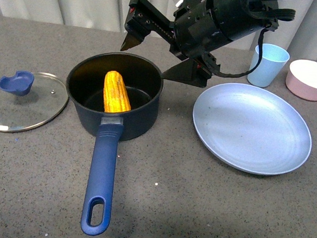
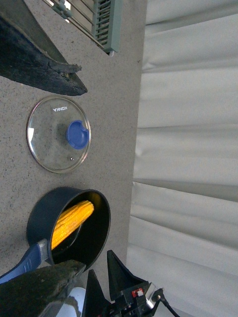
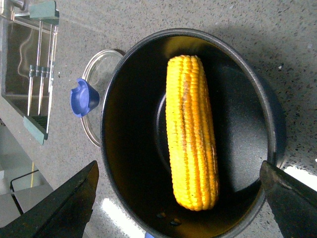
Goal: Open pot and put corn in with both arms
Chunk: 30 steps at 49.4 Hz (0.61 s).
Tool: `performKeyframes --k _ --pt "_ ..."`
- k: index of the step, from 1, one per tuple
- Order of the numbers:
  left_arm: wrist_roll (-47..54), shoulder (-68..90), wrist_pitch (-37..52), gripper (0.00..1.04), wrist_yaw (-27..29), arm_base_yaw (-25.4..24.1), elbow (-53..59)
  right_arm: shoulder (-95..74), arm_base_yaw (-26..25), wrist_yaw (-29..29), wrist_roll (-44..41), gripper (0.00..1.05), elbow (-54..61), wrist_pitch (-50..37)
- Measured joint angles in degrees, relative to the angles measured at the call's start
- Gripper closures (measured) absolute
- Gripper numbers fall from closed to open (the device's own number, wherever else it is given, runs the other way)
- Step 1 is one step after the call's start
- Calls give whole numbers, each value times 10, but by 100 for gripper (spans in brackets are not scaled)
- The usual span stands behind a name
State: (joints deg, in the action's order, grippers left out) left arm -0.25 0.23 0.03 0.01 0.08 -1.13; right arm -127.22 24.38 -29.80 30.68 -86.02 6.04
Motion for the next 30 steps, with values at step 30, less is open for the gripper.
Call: performKeyframes --k 30 --pt "0 0 0 6 0 0 0 421 -103 410 -216 9 474 -235"
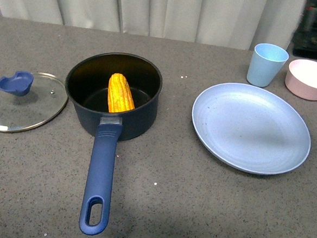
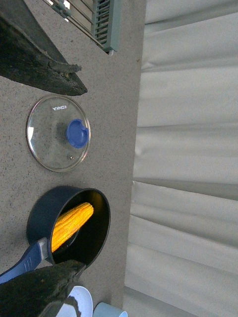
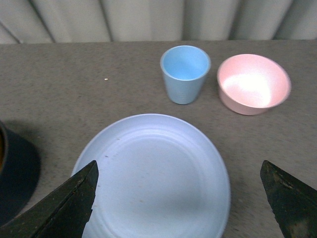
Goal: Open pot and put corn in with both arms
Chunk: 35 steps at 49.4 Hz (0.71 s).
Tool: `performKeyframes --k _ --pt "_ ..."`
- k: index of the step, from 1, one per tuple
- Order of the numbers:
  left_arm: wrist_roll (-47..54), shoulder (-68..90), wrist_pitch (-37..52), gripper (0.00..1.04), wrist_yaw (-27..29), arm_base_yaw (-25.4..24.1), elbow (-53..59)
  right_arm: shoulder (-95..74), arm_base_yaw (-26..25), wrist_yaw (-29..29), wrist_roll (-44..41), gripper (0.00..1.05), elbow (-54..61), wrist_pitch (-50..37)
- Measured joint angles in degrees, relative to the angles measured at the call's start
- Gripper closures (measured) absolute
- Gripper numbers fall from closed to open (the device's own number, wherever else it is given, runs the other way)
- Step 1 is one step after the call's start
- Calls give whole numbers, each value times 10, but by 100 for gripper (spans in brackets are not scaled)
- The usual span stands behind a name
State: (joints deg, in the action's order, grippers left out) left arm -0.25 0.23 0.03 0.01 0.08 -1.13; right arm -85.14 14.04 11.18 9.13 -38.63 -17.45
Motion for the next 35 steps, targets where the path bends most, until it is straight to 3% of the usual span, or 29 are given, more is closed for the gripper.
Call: performKeyframes --k 15,35 --pt "0 0 0 6 0 0 0 203 -12 106 -26 9 163 -13" --pt "0 0 0 6 0 0 0 468 47 220 -40 9 298 72"
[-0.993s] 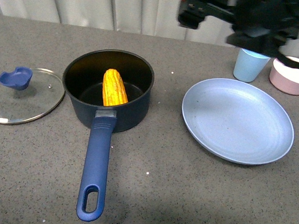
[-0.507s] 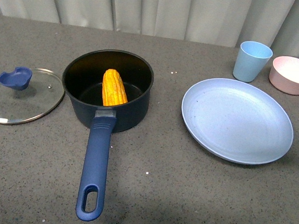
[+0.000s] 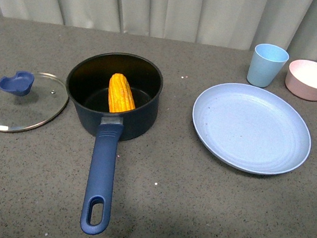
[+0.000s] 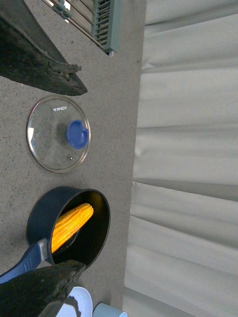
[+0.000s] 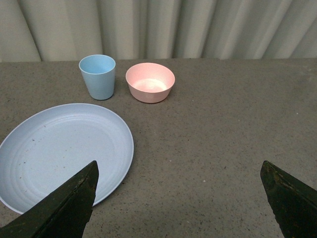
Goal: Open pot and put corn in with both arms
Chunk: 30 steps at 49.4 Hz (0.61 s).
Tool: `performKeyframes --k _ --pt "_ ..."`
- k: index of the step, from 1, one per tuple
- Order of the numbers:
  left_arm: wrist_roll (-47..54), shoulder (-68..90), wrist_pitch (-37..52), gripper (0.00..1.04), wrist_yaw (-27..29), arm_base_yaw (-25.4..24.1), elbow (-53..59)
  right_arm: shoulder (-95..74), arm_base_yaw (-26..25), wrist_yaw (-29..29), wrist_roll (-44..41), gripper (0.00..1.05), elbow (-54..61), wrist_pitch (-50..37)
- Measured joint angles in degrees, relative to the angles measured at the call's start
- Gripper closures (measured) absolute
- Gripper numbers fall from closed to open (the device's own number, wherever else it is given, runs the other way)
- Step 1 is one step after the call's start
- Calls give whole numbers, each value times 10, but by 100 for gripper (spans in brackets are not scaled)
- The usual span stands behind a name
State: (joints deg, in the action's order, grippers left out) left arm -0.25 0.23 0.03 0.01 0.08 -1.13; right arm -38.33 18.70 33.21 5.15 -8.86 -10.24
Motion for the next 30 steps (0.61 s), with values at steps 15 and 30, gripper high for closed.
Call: performKeyframes --k 15,30 --pt "0 0 0 6 0 0 0 146 12 40 -26 9 41 75" --pt "0 0 0 6 0 0 0 256 -103 -253 -48 65 86 -26"
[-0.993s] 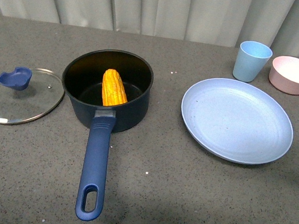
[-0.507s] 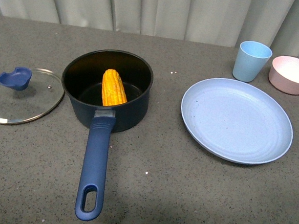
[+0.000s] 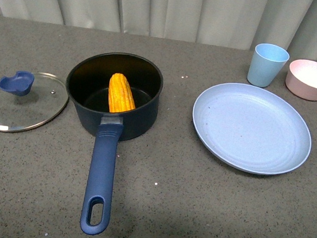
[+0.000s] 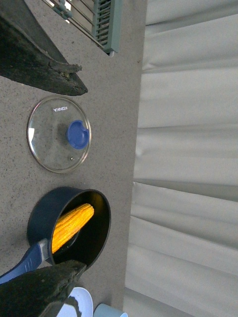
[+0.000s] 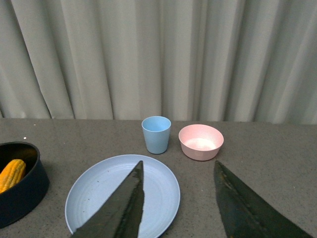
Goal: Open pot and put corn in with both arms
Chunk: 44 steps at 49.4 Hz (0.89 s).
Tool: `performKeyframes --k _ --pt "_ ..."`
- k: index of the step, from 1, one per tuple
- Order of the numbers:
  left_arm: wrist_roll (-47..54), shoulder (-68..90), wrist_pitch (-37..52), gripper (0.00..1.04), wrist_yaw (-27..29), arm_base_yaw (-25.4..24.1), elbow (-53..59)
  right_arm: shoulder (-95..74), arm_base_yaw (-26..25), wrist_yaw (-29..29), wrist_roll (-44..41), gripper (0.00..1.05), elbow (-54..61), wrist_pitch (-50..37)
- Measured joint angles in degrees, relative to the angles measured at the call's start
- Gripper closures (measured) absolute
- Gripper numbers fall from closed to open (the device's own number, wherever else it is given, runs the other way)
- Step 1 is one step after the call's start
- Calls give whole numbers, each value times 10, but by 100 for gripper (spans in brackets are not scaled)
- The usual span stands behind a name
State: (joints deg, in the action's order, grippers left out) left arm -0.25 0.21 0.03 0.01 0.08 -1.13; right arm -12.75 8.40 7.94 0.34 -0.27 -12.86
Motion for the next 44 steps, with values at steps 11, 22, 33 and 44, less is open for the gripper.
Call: performKeyframes --k 11,22,33,44 --pt "0 0 0 6 0 0 0 105 -82 -80 -3 104 0 123" --pt "0 0 0 6 0 0 0 125 -83 -80 -3 104 0 128" --pt "0 0 0 6 0 0 0 125 -83 -80 -3 104 0 128" --pt "0 0 0 6 0 0 0 125 -83 -80 -3 69 0 128"
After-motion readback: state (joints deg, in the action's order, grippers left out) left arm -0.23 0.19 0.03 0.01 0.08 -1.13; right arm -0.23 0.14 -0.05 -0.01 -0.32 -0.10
